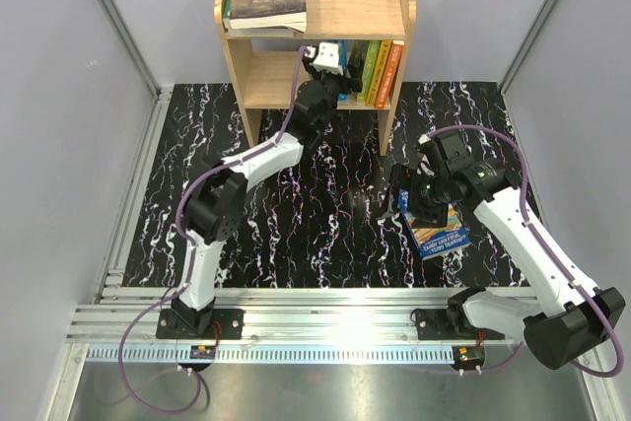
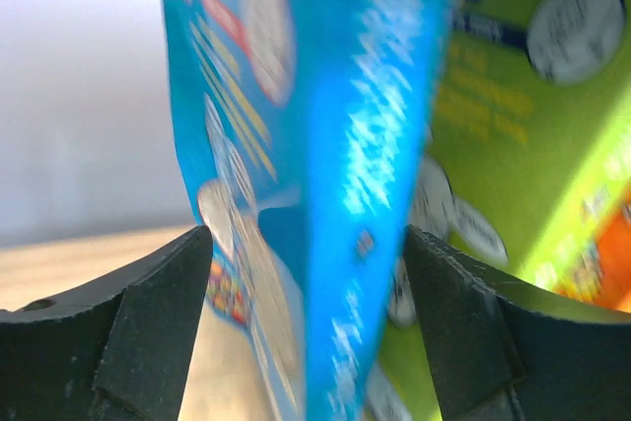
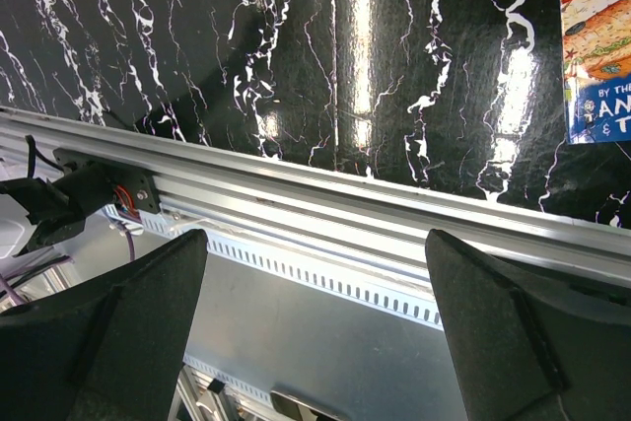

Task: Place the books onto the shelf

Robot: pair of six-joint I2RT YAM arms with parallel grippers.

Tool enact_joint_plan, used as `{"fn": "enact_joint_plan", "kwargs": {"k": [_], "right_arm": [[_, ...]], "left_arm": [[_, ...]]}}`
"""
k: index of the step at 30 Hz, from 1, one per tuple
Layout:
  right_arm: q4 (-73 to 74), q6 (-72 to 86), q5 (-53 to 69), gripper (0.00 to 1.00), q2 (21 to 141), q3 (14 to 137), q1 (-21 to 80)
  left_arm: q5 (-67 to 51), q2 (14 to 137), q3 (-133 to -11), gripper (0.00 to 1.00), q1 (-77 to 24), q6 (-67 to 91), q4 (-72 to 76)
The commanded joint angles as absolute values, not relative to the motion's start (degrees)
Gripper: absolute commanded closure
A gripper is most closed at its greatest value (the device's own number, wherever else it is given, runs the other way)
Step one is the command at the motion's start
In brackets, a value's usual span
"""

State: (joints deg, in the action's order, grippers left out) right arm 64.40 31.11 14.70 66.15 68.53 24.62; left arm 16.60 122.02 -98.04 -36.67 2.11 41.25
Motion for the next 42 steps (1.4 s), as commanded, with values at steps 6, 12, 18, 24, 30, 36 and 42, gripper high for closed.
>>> {"fn": "enact_joint_plan", "kwargs": {"k": [6,12,18,24,30,36,42], "right_arm": [[62.05,30.23,15.47,0.0,65.39,69.17,24.17],[61.09,29.88,13.98,0.0,65.74,70.75,23.56],[58.9,29.88,13.79,0.0,67.84,72.33,18.39],[57.83,32.42,15.04,0.0,80.83,75.32,1.25],[51.87,34.98,11.7,0.0,91.03,76.82,-10.8],[49.14,33.23,8.53,0.0,103.08,78.31,-11.6],[44.84,31.73,6.68,0.0,104.76,68.65,-11.6]], "left_arm": [[12.75,111.28,-87.55,0.11,-41.39,4.31,40.87],[12.66,105.21,-82.97,0.01,-42.63,3.69,36.4],[14.15,94.5,-73.67,0.01,-44.82,10.62,27.01],[13.36,85.61,-65.65,0.01,-48.77,23.45,10.51],[1.6,95.51,-68.54,0.01,-50.35,42.07,0.97],[-9.74,107.81,-73.3,0.01,-52.29,57.53,1.66],[-15.38,115.04,-71.19,0.01,-53.52,67.58,12.04]]}}
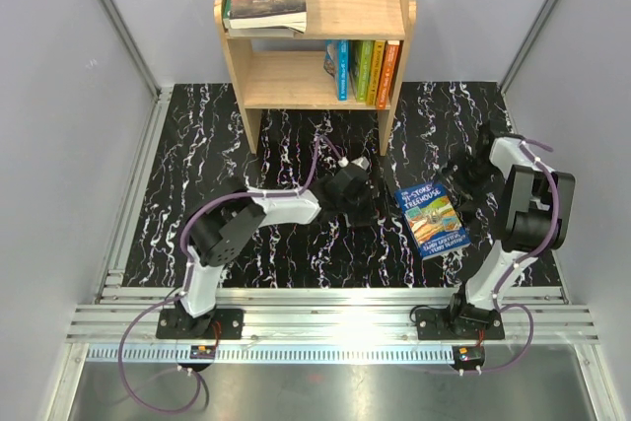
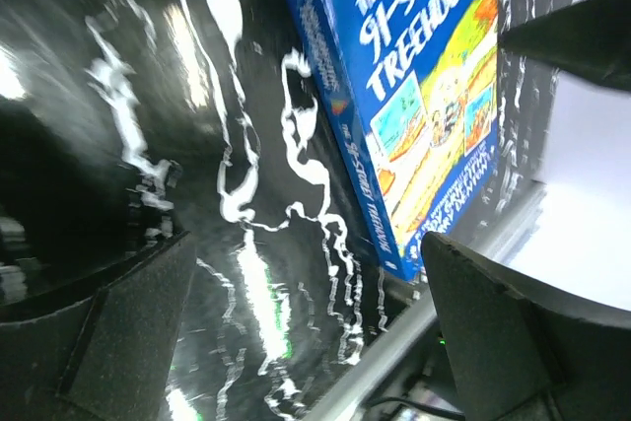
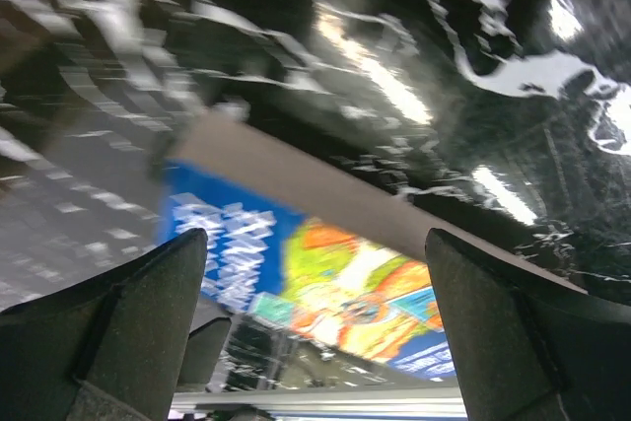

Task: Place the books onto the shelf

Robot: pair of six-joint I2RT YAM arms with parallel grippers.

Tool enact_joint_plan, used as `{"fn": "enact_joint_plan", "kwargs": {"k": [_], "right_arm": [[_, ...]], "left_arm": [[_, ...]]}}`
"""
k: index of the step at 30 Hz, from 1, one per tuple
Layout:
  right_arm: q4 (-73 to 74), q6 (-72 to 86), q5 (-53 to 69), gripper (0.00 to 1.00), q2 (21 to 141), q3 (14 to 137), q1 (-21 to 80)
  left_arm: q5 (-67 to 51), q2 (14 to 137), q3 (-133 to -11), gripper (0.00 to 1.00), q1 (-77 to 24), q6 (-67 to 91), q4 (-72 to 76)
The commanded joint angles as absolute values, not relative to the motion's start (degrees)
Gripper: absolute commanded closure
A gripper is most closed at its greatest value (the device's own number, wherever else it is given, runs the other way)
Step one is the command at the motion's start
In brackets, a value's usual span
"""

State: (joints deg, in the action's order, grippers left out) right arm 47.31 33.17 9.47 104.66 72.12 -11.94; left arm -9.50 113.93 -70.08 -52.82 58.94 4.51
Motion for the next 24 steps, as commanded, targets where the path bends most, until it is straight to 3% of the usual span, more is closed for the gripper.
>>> {"fn": "enact_joint_plan", "kwargs": {"k": [1,8,17,21,24], "right_arm": [[44.13,31.55,6.68,0.0,105.2,67.69,-11.6],[39.12,30.94,13.07,0.0,107.41,61.63,-11.51],[33.06,31.81,25.99,0.11,94.32,48.45,-4.93],[30.68,35.15,29.53,0.21,86.86,45.36,4.29],[30.06,36.91,30.5,0.41,82.9,44.12,7.64]], "left_arm": [[-15.9,115.66,-71.63,0.01,-53.61,67.5,11.78],[-17.93,120.23,-73.65,0.01,-54.14,69.96,13.17],[-18.9,124.63,-72.25,0.01,-54.14,74.35,18.88],[-19.16,125.25,-72.95,0.01,-54.05,75.41,19.86],[-18.46,123.93,-72.25,0.01,-53.79,75.5,20.39]]}}
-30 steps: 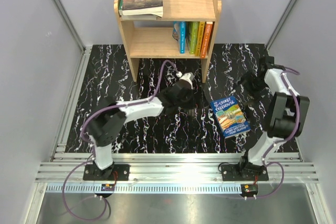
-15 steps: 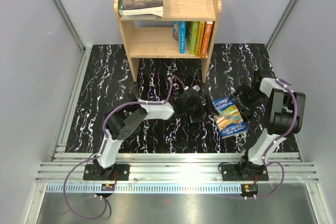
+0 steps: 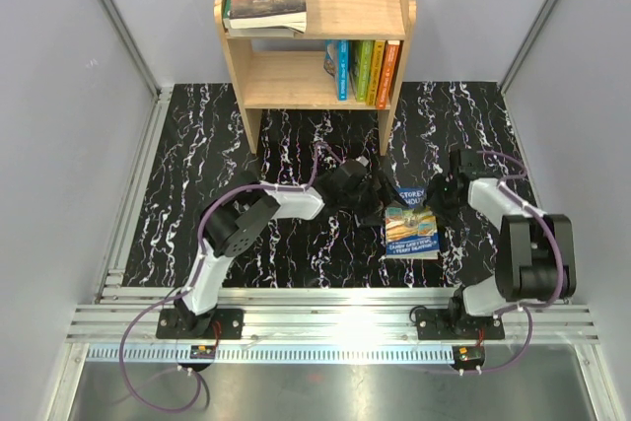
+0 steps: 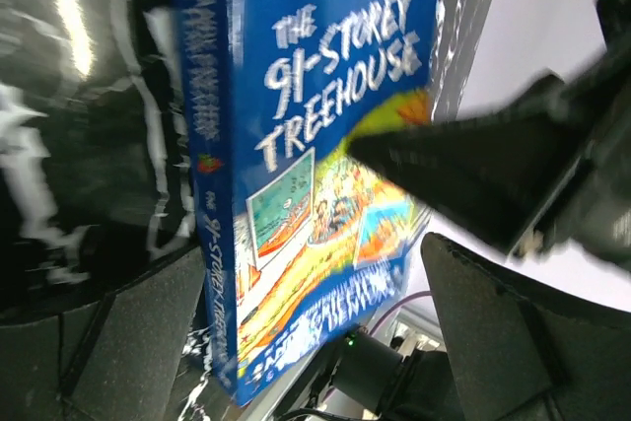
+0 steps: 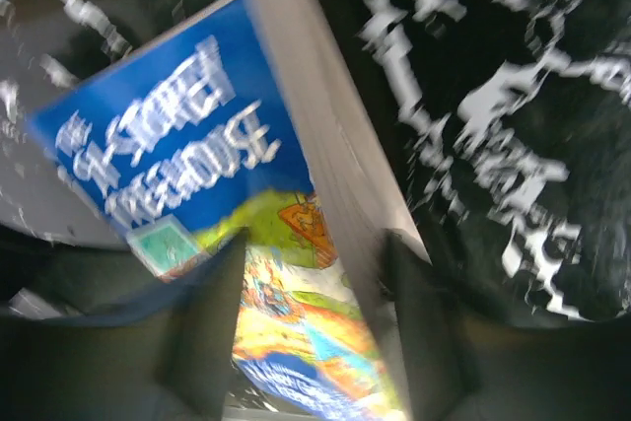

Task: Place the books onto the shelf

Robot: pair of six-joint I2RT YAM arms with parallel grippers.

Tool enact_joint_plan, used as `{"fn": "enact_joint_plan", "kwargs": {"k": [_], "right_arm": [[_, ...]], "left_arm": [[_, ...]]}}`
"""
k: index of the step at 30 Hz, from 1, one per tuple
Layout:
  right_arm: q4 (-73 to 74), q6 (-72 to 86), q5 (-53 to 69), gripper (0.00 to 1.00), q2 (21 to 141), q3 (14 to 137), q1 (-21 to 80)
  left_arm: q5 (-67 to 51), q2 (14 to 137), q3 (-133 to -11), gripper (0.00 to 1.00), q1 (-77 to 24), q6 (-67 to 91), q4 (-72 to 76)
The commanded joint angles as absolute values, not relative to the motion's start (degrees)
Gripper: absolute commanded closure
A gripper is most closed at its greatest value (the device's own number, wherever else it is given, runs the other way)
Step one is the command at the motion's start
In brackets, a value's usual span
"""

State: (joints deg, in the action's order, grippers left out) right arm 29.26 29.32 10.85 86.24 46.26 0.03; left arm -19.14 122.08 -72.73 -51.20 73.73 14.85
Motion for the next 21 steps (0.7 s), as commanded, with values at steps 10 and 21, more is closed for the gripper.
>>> {"fn": "enact_joint_plan", "kwargs": {"k": [10,21], "right_arm": [[35.77,35.24,31.46,1.0,73.66,46.05,7.73],[45.61,37.53,34.63,1.0,64.95,60.38,7.73]], "left_arm": [[-19.68,115.58,-61.45,0.01,-51.86,76.47,29.08],[-24.52,108.55,-42.72,0.02,-47.11,85.85,61.67]]}}
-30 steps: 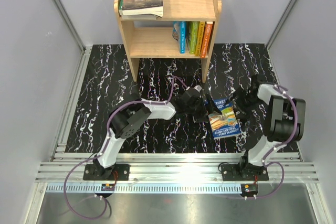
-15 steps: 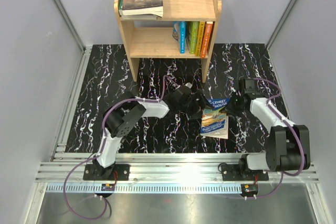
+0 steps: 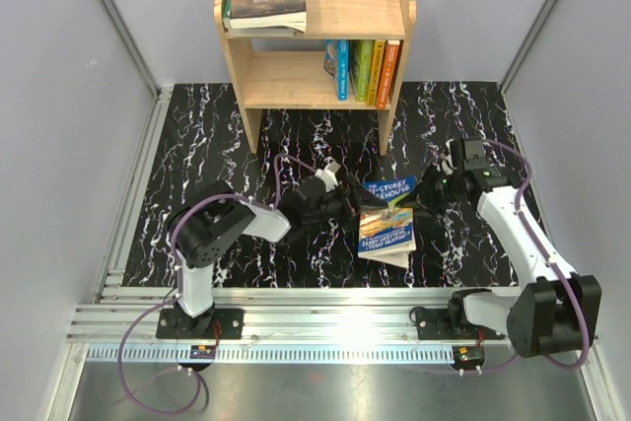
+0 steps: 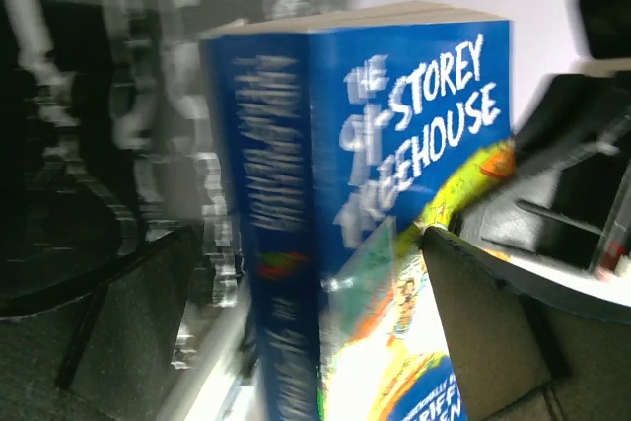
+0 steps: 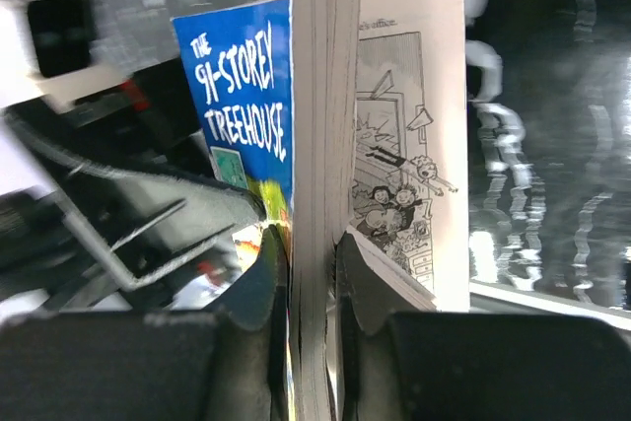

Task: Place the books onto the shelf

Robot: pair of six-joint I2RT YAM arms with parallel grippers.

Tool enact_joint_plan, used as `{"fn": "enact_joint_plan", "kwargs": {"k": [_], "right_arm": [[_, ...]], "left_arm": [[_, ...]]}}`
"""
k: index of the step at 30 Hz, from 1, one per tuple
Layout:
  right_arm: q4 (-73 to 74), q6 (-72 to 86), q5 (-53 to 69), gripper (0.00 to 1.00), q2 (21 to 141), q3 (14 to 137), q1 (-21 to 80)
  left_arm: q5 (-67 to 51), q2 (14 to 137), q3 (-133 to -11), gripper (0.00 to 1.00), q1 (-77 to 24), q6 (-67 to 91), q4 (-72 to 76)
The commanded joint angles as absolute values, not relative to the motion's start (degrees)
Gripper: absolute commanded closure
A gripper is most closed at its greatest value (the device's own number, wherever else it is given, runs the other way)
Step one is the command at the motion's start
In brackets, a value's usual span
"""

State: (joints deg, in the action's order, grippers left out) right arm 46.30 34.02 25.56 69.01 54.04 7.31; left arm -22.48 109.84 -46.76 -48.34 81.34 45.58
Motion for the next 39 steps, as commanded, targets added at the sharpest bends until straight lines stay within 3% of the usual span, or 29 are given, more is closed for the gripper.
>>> {"fn": "enact_joint_plan", "kwargs": {"k": [1,2,3,6,7,10,11,12,15,16,17,18,19,21,25,30,39], "right_arm": [[45.88,37.7,35.15,1.0,64.69,61.25,7.73],[46.14,37.97,35.33,1.0,64.34,61.52,7.65],[46.32,38.06,35.33,1.0,64.16,61.61,7.65],[46.23,37.71,35.16,1.0,63.55,60.91,7.73],[46.06,37.71,35.16,1.0,63.46,60.3,7.73],[45.97,37.71,34.54,1.0,63.02,60.12,7.73],[46.23,37.53,34.28,1.0,63.1,60.38,7.73],[46.4,37.36,34.19,1.0,63.19,60.73,7.73],[47.81,36.65,33.58,0.99,63.81,62.57,7.73],[48.25,36.39,32.7,0.94,64.07,63.71,7.73],[49.73,35.86,32.0,0.86,64.16,64.42,7.73],[50.53,35.51,31.12,0.7,64.16,65.21,7.73],[51.49,34.9,29.2,0.6,64.25,67.04,7.73],[55.01,34.1,26.91,0.48,64.51,69.07,7.82],[60.72,32.52,21.72,0.1,64.6,74.78,7.73],[63.98,31.38,20.22,0.05,64.34,76.82,7.73],[65.39,30.41,20.66,0.05,65.48,74.88,7.73]], "left_arm": [[-24.43,108.46,-41.84,0.04,-46.76,86.57,64.31],[-24.26,108.11,-41.31,0.08,-46.15,87.09,68.69],[-24.87,107.93,-41.05,0.24,-45.88,87.62,70.47],[-26.71,107.23,-42.27,0.44,-45.26,88.24,74.87],[-27.5,106.7,-42.45,0.61,-45.26,88.07,75.14],[-29.17,103.46,-42.98,0.8,-45.26,85.18,72.61],[-29.61,100.66,-43.15,0.95,-45.26,83.6,68.07],[-29.88,98.81,-43.33,1.0,-45.26,79.15,64.37],[-29.01,90.64,-46.39,1.0,-45.26,64.77,42.96],[-25.52,88.44,-47.8,1.0,-45.26,60.34,36.02],[-22.88,84.59,-51.64,1.0,-45.26,55.86,22.2],[-20.07,82.81,-53.33,1.0,-45.26,47.98,16.32],[-13.6,81.23,-54.92,1.0,-45.26,44.51,7.12],[-7.33,76.57,-58.26,1.0,-45.26,36.61,2.13],[10.41,69.45,-59.15,1.0,-45.26,26.21,-0.36],[21.34,67.23,-61.68,1.0,-45.0,13.81,5.18],[33.39,80.32,-76.46,1.0,-44.56,-1.92,13.87]]}}
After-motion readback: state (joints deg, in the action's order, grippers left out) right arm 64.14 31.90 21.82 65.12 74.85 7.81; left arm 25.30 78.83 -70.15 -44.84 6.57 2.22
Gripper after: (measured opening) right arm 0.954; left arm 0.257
